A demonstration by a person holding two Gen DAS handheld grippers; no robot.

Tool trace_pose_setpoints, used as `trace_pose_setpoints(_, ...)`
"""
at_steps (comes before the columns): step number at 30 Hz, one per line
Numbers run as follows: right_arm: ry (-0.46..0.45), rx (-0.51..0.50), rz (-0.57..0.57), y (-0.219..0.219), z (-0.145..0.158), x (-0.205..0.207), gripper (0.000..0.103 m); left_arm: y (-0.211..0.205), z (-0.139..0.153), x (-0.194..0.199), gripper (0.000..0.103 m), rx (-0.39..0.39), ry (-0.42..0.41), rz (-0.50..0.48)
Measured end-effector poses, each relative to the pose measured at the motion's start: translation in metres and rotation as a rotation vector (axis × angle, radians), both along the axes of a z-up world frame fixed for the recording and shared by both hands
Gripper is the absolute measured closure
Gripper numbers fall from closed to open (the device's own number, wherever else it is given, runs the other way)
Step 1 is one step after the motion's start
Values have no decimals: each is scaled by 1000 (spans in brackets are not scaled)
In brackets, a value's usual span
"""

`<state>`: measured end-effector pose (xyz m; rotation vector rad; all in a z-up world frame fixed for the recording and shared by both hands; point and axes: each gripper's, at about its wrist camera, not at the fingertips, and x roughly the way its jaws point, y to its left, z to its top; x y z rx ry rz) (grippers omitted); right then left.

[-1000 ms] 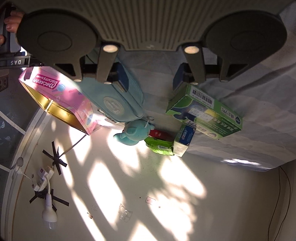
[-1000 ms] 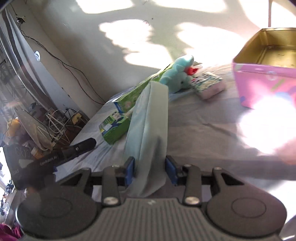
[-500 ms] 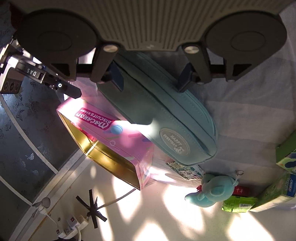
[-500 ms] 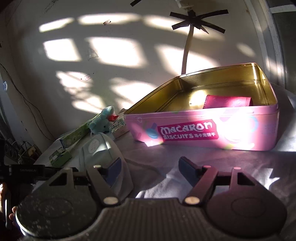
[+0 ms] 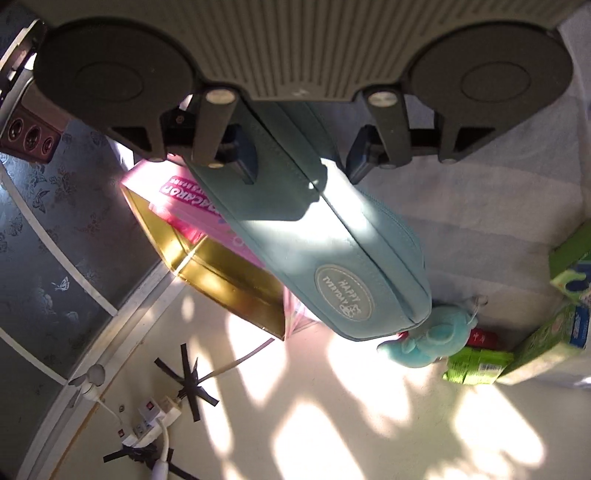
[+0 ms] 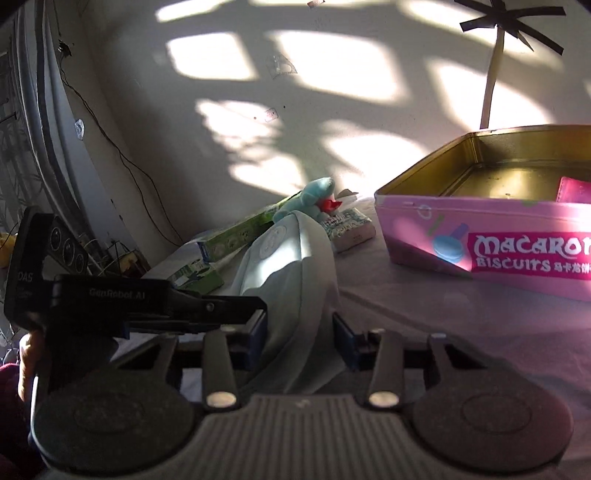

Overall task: Organize objects
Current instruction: 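Carry the pencil case over the pink tin and release it inside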

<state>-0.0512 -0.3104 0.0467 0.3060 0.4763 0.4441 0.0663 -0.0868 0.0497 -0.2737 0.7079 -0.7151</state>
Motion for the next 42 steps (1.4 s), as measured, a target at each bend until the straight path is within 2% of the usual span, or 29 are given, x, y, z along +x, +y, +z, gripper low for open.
trace_pose_setpoints(3,-118,3,-89,-9,27,-3,64,-31,43,6,49,32,-185,-47)
trace_pose_setpoints(5,-197,-5,-195,-16,40,2,64,-57,63,20,48,34,-266,-92)
trace_pose_setpoints(7,-220,7,-295,-28,44,12,63,-84,71,41,47,34,-308,-135)
trace_pose_setpoints(10,-200,21,-406,-48,34,39,63,-129,67,75,48,66,-329,-186)
trace_pose_setpoints(13,-130,42,-470,-74,18,64,63,-165,52,98,48,125,-340,-209)
trace_pose_setpoints(17,-35,63,-490,-92,2,89,60,-193,28,126,47,183,-287,-204)
trace_pose_setpoints(19,-15,45,-511,-96,-3,94,48,-196,18,138,48,187,-247,-195)
trace_pose_setpoints(20,-12,42,-529,-99,-4,93,46,-195,14,141,49,185,-233,-185)
trace_pose_setpoints(22,-30,43,-555,-103,-4,87,31,-190,10,143,47,176,-244,-154)
trace_pose_setpoints(23,-50,32,-573,-104,-3,83,31,-189,10,142,47,192,-269,-117)
trace_pose_setpoints(26,-103,-34,-633,-103,5,76,31,-184,14,140,47,230,-344,-47)
trace_pose_setpoints(28,-177,-90,-704,-104,14,68,31,-188,18,137,45,261,-409,-8)
trace_pose_setpoints(29,-223,-120,-747,-106,19,63,30,-189,21,135,39,279,-456,13)
trace_pose_setpoints(30,-273,-156,-800,-108,25,58,24,-190,21,132,35,290,-489,24)
trace_pose_setpoints(31,-331,-208,-871,-111,31,54,15,-193,22,130,35,310,-526,37)
trace_pose_setpoints(32,-368,-257,-924,-113,33,52,11,-196,22,129,35,327,-548,43)
trace_pose_setpoints(34,-392,-350,-984,-114,34,54,8,-200,19,128,35,350,-556,45)
trace_pose_setpoints(38,-305,-540,-992,-114,21,77,10,-208,8,135,35,392,-509,40)
trace_pose_setpoints(40,-329,-609,-994,-107,19,80,8,-208,2,136,35,406,-480,35)
trace_pose_setpoints(42,-344,-701,-1018,-101,14,81,7,-208,0,132,36,413,-489,30)
